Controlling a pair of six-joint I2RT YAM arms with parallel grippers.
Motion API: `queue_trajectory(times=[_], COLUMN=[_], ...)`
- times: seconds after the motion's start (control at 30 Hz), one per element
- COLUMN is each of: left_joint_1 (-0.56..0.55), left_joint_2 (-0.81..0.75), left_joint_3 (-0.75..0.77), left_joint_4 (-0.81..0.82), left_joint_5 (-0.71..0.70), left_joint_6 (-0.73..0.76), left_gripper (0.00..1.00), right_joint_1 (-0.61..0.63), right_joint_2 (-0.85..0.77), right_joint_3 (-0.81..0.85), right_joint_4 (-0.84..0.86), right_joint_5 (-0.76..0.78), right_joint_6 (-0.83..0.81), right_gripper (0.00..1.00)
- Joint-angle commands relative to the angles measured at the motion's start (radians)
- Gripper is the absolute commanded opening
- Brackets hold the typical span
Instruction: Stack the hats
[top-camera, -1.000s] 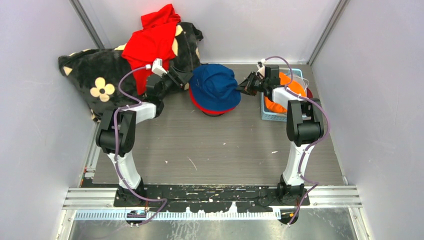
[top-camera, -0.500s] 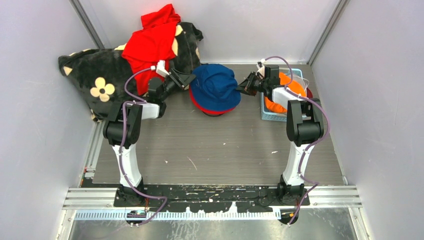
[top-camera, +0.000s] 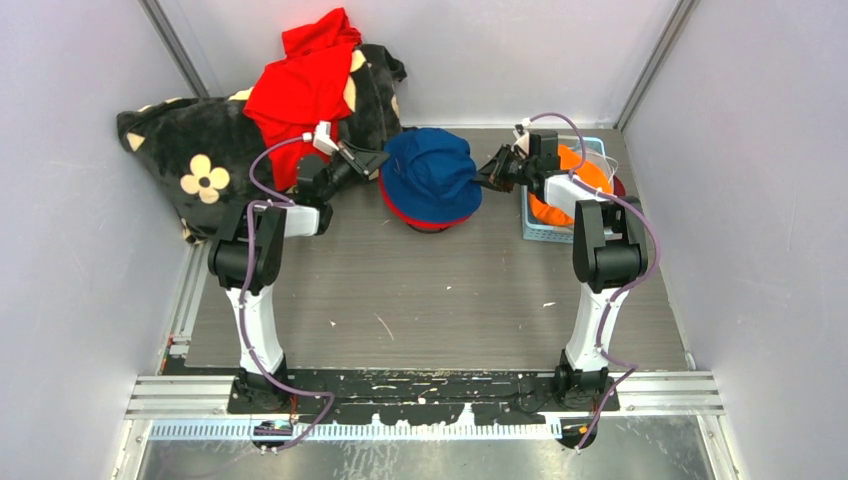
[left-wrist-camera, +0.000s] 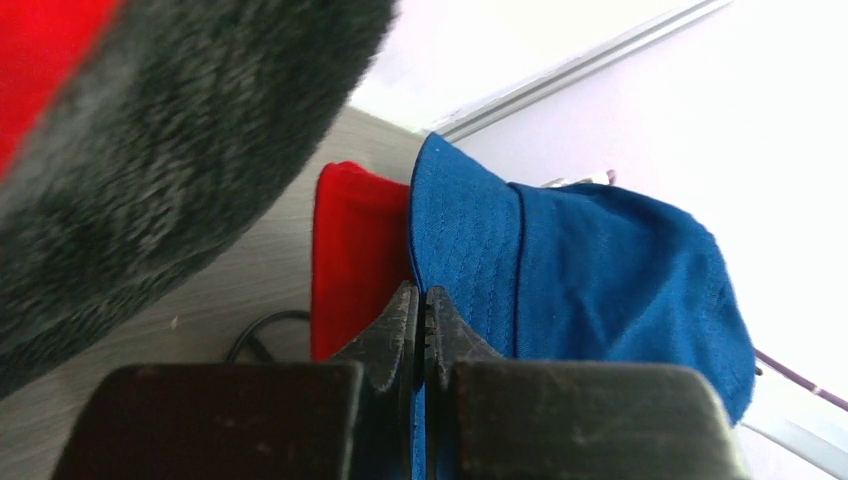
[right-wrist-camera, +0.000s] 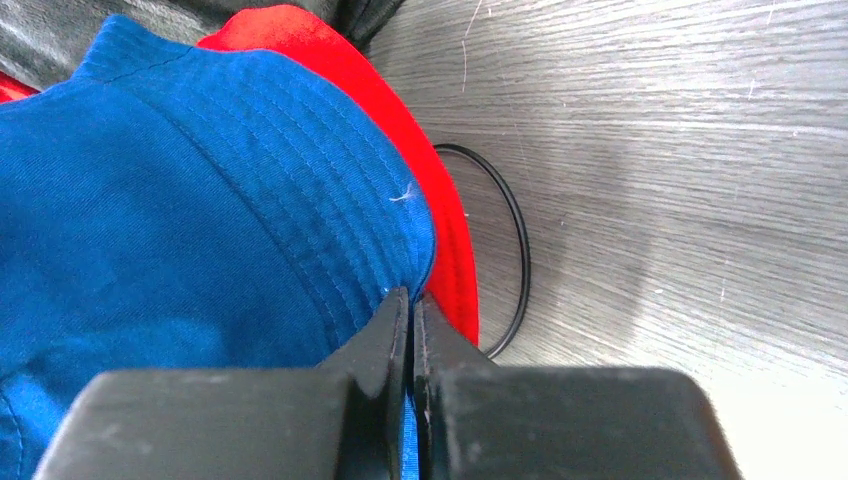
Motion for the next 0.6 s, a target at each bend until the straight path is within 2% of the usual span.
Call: queue_trajectory(times=[0.0,0.07,0.3,0.57], left_joint_1=[0.009,0.008,0.008,0.002], left_joint_2=[-0.074,-0.089,-0.109,-0.148], left_joint_3=[-0.008,-0.019,-0.095,-0.171], left_joint_4=[-0.187,-0.271,-0.335,-0.301], left_joint_5=[-0.064,-0.088,-0.138,-0.167], left_joint_6=[0.071,0.095,0.125,0.125], left_gripper=[0.0,0.0,0.0,0.0], right_joint_1=[0.005,0.006,0.006,0.005], right_joint_2=[-0.062,-0.059,-0.054,-0.081], right_joint_3=[-0.013,-0.019,-0.033,-0.054], right_joint_4=[-0.023,-0.024,-0.021,-0.024], right_joint_5=[0.031,0.035,0.04,0.046], right_joint_6=[-0.034,-0.037,-0.044,-0.05], right_gripper=[0.01,0.01,0.01,0.01])
